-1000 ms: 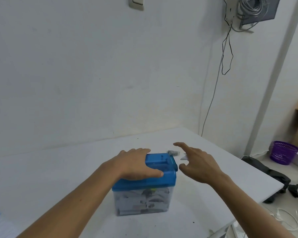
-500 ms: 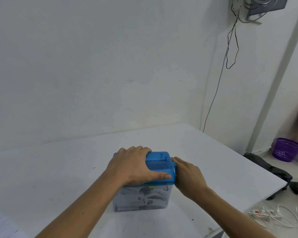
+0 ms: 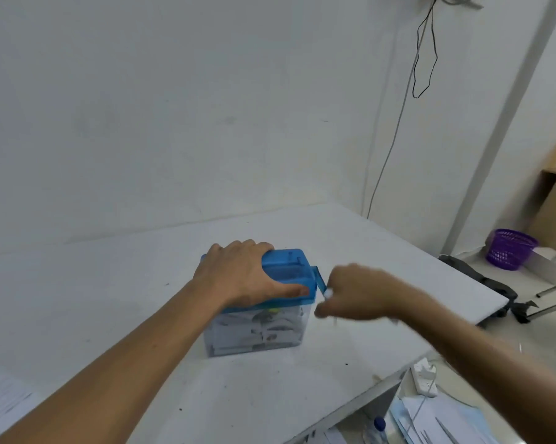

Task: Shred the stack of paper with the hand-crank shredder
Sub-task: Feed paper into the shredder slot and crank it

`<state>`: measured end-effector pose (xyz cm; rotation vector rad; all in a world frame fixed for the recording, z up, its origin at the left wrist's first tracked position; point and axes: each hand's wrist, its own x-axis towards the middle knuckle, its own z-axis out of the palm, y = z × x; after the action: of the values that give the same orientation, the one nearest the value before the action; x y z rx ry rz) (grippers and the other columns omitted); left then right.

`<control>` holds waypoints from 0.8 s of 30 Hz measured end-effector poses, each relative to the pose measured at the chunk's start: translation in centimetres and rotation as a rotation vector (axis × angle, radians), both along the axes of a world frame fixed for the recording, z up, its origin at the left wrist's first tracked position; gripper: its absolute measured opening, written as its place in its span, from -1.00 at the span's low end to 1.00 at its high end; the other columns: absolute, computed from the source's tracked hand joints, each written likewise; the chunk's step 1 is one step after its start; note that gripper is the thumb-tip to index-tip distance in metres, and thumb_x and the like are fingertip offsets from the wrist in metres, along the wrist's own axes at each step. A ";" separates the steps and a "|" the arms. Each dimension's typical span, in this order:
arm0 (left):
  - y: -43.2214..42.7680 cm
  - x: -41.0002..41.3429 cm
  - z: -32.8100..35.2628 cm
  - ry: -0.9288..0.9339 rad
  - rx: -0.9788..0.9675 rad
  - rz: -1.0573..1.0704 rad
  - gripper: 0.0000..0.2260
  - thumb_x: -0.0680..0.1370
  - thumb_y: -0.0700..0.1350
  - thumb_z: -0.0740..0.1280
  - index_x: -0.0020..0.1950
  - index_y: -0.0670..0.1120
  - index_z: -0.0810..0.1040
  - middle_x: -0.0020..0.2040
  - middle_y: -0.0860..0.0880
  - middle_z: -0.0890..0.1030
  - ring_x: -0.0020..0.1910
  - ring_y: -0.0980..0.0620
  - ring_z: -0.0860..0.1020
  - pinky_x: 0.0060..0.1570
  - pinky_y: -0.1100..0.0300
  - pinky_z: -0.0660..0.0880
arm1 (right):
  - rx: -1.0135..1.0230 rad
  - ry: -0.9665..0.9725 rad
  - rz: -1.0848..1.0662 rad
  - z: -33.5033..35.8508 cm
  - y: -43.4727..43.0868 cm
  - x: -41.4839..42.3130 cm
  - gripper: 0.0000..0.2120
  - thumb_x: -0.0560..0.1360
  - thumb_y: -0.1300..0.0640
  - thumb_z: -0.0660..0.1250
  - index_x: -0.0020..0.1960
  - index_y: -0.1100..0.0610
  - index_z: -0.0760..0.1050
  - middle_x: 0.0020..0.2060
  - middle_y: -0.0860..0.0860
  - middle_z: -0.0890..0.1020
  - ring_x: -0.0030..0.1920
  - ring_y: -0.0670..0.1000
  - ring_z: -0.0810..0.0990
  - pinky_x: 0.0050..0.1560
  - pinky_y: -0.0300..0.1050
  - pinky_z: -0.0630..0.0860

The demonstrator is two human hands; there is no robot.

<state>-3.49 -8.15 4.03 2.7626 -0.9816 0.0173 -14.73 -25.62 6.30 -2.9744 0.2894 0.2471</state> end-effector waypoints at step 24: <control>0.0 -0.1 -0.1 -0.018 0.011 -0.009 -0.14 0.25 0.69 0.10 0.39 0.22 0.39 0.17 0.20 0.51 0.13 0.10 0.47 0.28 0.00 0.36 | 0.717 -0.415 -0.256 -9.8 -2.2 7.9 -0.67 0.60 0.22 0.16 -0.33 0.08 0.40 -0.44 0.03 0.45 -0.44 0.00 0.33 -0.39 -0.10 0.33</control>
<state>-3.59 -8.18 3.95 2.7728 -1.0020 0.0360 -6.86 -27.84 -3.48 -2.1814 0.4152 -0.2485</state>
